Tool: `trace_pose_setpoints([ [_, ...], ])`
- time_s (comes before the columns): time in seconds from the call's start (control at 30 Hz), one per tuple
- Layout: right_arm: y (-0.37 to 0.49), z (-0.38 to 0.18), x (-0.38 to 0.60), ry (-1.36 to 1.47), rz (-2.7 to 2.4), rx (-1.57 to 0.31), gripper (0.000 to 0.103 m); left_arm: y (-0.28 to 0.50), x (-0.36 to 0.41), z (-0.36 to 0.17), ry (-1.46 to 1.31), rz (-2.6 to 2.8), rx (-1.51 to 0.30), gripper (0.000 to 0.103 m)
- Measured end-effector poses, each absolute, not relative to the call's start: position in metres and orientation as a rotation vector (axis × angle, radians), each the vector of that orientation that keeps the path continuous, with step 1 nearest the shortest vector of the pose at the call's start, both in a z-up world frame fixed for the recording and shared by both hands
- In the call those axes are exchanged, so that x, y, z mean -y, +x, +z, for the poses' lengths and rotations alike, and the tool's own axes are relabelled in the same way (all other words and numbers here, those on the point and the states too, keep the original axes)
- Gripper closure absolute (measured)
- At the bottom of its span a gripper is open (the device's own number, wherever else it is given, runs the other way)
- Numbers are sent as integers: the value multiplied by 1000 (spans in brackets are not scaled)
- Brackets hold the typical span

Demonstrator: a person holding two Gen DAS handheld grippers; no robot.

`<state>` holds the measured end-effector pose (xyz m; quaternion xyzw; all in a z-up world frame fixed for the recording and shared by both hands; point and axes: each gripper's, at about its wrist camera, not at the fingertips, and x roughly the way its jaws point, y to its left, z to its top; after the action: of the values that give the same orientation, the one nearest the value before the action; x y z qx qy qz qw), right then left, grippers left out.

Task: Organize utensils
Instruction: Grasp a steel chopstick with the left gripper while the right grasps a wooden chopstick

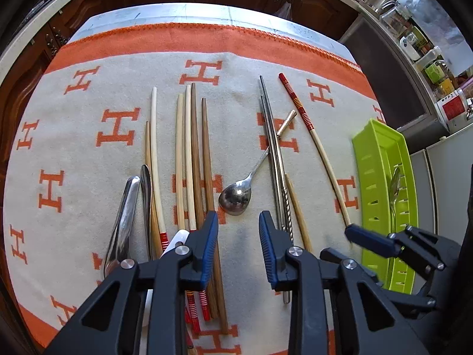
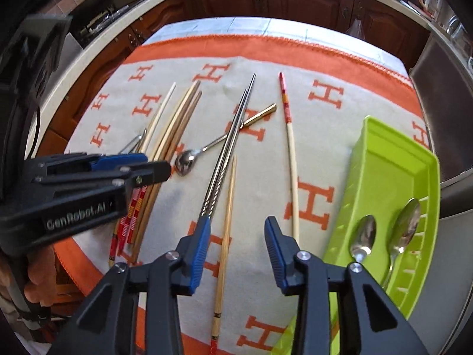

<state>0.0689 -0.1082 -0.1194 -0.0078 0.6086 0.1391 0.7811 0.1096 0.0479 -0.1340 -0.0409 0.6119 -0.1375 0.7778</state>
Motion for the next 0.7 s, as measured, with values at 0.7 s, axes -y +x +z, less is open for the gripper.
trace_pose_setpoints([
  [0.7,16,-148,90,-184,232,-1275,89,117,-34,-154,-128,-350,-1346,77],
])
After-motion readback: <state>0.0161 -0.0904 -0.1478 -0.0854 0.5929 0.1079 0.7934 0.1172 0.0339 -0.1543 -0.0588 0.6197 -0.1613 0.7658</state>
